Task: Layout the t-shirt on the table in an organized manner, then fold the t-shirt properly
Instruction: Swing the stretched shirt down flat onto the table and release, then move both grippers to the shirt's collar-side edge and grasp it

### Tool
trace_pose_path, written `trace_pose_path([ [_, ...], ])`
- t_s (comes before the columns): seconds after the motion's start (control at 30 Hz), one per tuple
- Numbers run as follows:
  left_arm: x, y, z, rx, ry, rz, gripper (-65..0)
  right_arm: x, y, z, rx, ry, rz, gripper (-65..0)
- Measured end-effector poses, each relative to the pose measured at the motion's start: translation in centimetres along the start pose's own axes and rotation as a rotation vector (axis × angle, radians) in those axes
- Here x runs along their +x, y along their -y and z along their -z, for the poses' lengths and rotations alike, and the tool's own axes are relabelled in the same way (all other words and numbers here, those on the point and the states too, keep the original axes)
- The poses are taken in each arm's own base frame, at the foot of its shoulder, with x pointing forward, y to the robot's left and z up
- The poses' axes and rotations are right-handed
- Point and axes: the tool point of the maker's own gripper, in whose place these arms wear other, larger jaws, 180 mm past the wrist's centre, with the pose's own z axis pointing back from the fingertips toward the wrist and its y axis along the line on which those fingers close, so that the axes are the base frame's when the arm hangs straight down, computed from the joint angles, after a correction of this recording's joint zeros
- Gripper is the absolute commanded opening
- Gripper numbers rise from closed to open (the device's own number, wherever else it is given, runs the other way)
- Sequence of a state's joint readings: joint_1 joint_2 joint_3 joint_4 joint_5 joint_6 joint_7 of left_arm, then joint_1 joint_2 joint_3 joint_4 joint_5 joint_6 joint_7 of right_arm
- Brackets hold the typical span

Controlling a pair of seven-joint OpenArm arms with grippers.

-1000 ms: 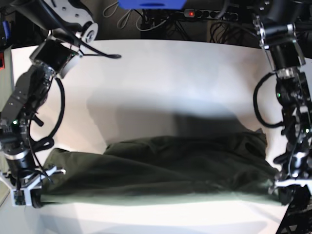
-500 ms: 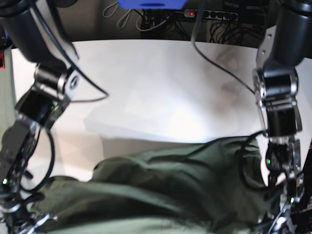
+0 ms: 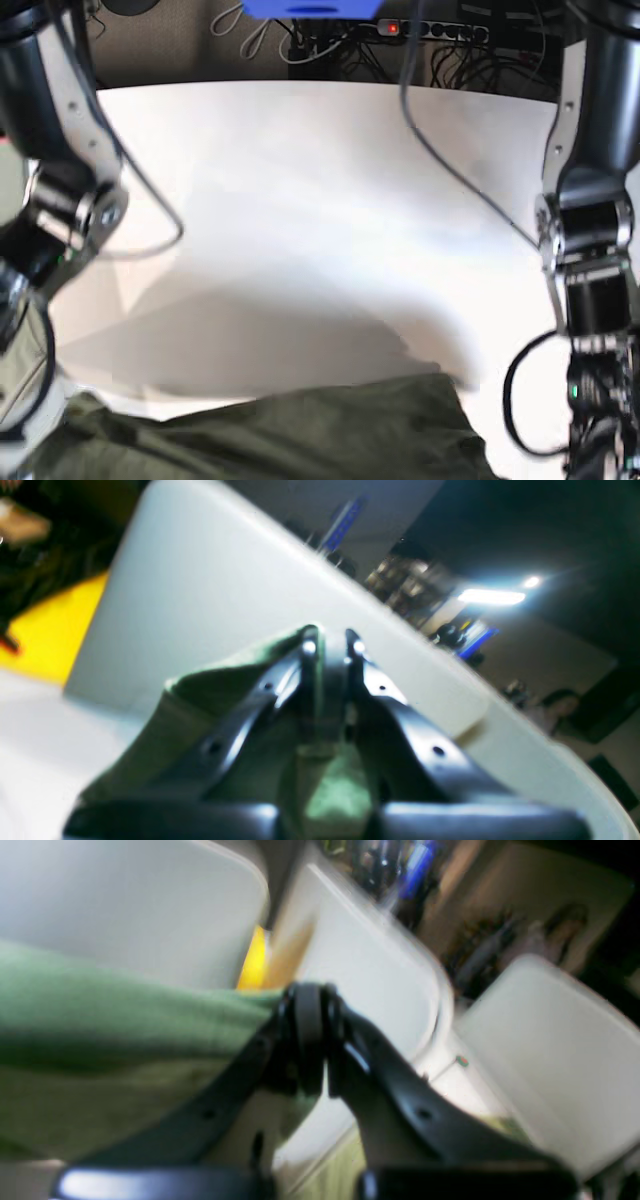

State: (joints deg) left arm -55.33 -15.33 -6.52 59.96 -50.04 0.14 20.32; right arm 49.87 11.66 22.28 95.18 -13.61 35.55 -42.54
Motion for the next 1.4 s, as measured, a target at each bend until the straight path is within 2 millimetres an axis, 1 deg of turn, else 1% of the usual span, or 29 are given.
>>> trace_pose_path([
  [0.03, -1.0, -1.4, -0.6, 0.028, -0.018, -0.003, -64.8, -1.4, -0.5, -0.7, 0.007, -0.025, -0.011, -65.0],
  [0.1, -3.8, -3.9, -2.5, 0.074, -0.058, 0.004, -64.8, -4.3, -2.7, -2.3, 0.058, -0.053, -0.01, -65.0],
  [0.13, -5.4, -4.5, -3.5, 0.079, -0.087, 0.008, -64.8, -5.6, -3.8, -3.1, 0.077, -0.072, -0.011, -65.0],
  [0.2, -8.8, -4.9, -5.9, 0.068, -0.183, 0.006, -64.8, -7.7, -6.2, -4.8, 0.118, -0.093, -0.001, -65.0],
  [0.27, -10.5, -5.8, -8.1, 0.073, -0.236, -0.028, -64.8, -10.1, -8.1, -6.5, 0.163, -0.129, 0.01, -65.0],
  [0.3, -11.0, -6.8, -9.3, 0.089, -0.247, -0.043, -64.8, -11.8, -8.8, -7.3, 0.172, -0.168, 0.016, -65.0],
  [0.37, -12.0, -9.9, -12.5, 0.157, -0.273, -0.066, -64.8, -15.4, -9.9, -9.1, 0.193, -0.245, 0.061, -65.0],
  [0.43, -13.8, -13.1, -16.6, 0.244, -0.33, -0.076, -64.8, -17.6, -10.6, -10.6, 0.219, -0.264, 0.1, -65.0],
  [0.47, -14.8, -14.2, -18.7, 0.274, -0.361, -0.084, -64.8, -18.3, -10.8, -11.2, 0.228, -0.269, 0.117, -65.0],
  [0.53, -15.5, -15.7, -22.3, 0.324, -0.39, -0.107, -64.8, -19.2, -11.1, -12.2, 0.243, -0.267, 0.141, -65.0],
  [0.6, -14.9, -17.0, -25.2, 0.37, -0.394, -0.112, -64.8, -20.1, -11.1, -12.9, 0.246, -0.284, 0.149, -65.0],
  [0.67, -13.8, -18.1, -27.4, 0.407, -0.387, -0.111, -64.8, -20.9, -10.5, -13.3, 0.233, -0.308, 0.144, -65.0],
  [0.73, -13.9, -18.6, -29.1, 0.433, -0.41, -0.109, -64.8, -21.3, -10.1, -13.6, 0.227, -0.319, 0.134, -65.0],
  [0.8, -15.1, -19.0, -31.0, 0.458, -0.464, -0.127, -64.8, -21.5, -10.4, -14.0, 0.237, -0.315, 0.133, -65.0],
  [0.87, -16.5, -19.0, -32.6, 0.48, -0.504, -0.153, -64.8, -22.5, -10.8, -14.8, 0.252, -0.344, 0.129, -65.0],
  [1.0, -19.2, -18.6, -34.7, 0.502, -0.568, -0.219, -64.6, -24.5, -11.2, -16.4, 0.267, -0.412, 0.114, -65.0],
  [1.13, -20.6, -18.2, -36.1, 0.513, -0.613, -0.249, -64.5, -25.8, -11.8, -16.9, 0.284, -0.441, 0.126, -65.0],
  [1.17, -21.1, -18.1, -36.5, 0.513, -0.64, -0.26, -64.5, -26.5, -12.0, -17.1, 0.29, -0.462, 0.131, -63.5],
  [1.2, -21.6, -17.9, -36.8, 0.513, -0.662, -0.27, -64.5, -27.1, -12.2, -17.3, 0.295, -0.486, 0.133, -60.7],
  [1.27, -22.2, -17.6, -37.1, 0.509, -0.691, -0.285, -64.5, -28.1, -12.4, -17.7, 0.305, -0.512, 0.137, -53.1],
  [1.33, -22.7, -17.2, -37.5, 0.501, -0.735, -0.296, -64.5, -28.9, -12.0, -18.3, 0.312, -0.536, 0.115, -45.0],
  [1.4, -23.1, -17.0, -37.8, 0.498, -0.764, -0.304, -64.5, -29.4, -11.7, -18.8, 0.307, -0.547, 0.106, -38.7],
])
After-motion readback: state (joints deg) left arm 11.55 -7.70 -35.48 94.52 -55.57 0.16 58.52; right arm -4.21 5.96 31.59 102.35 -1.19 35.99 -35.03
